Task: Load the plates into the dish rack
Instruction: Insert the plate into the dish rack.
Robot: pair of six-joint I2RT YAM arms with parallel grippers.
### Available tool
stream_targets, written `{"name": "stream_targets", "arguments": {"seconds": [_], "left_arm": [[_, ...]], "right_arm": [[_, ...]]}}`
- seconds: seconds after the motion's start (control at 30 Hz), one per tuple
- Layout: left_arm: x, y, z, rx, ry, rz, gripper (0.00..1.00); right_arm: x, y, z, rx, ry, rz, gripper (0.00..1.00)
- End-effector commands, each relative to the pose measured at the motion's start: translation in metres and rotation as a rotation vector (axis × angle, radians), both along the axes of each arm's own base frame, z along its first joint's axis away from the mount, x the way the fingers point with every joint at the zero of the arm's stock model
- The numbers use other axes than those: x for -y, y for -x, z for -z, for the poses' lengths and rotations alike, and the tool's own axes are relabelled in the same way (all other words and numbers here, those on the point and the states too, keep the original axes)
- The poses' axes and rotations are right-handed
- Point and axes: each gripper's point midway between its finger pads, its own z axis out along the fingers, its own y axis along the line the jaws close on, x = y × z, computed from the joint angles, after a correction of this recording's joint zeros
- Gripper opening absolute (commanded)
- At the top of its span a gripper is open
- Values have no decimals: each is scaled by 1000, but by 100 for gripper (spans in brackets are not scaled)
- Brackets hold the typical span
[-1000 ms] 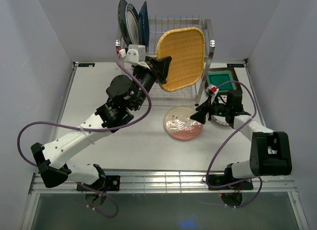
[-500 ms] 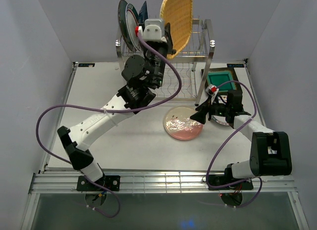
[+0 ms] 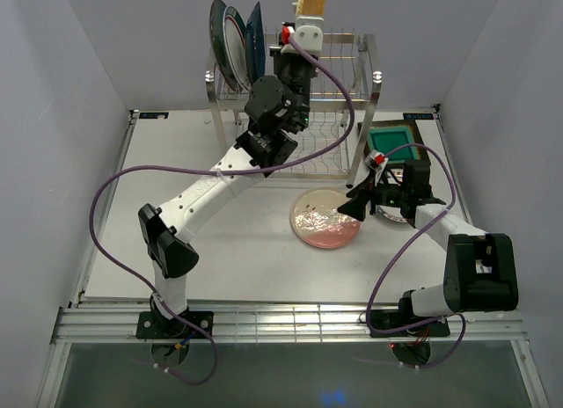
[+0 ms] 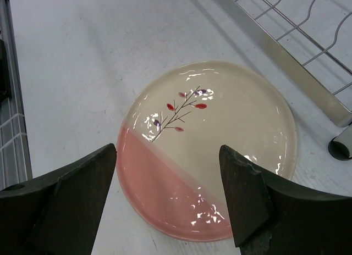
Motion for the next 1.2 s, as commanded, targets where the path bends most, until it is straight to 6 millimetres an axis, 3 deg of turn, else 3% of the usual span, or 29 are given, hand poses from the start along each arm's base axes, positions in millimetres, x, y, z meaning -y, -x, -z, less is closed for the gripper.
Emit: {"name": "stream_targets", "arguments": {"seconds": [0.0,0.3,0.67,1.17], "left_arm": [[-54,2,-44,60,99,54,0],[-70,-23,-25,24,56,4,0],[-71,-51,0,-28,-16,-104,0],[-83,-69,23,-77,-46,-220,0]], "right_arm": [[-2,-7,-14,48,-12,-26,81],[-2,-8,-13,38,-15,-30,81],[-2,-7,-12,39,-14,-34,81],[-3,-7,-12,34,-18,-40,81]]}}
